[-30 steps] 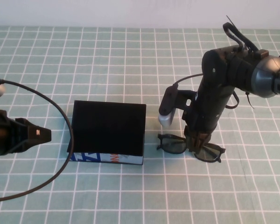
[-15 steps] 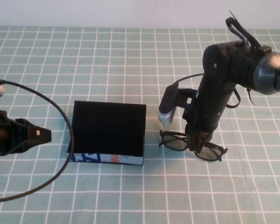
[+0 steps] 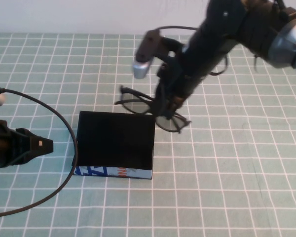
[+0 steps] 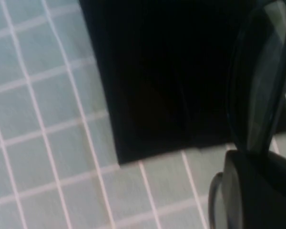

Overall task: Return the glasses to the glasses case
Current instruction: Place the glasses in the glasses case

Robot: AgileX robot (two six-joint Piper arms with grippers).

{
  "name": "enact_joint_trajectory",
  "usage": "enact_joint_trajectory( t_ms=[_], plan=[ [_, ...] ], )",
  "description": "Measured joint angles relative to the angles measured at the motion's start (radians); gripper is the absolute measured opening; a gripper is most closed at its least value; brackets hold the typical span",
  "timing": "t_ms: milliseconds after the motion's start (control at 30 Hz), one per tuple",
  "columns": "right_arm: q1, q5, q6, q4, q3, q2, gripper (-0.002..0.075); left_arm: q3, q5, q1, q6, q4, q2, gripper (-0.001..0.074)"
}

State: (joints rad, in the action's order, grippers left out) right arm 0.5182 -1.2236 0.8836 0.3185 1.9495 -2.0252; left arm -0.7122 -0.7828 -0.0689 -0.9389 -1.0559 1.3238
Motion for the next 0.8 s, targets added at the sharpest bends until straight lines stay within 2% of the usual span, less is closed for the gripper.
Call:
enact_joint_trajectory(
  t_ms=[300,800],
  plan=[
    [0.135,-0.007,0.026,0.014,0.136,-0.121,0.0005,0.0,0.006,0.0,0.0,0.0,0.0,0.0002],
    [0.175,-0.007,0.072,-0.003,0.148,-0.236,0.0005,0.0,0.006,0.0,0.0,0.0,0.0,0.0002]
  ],
)
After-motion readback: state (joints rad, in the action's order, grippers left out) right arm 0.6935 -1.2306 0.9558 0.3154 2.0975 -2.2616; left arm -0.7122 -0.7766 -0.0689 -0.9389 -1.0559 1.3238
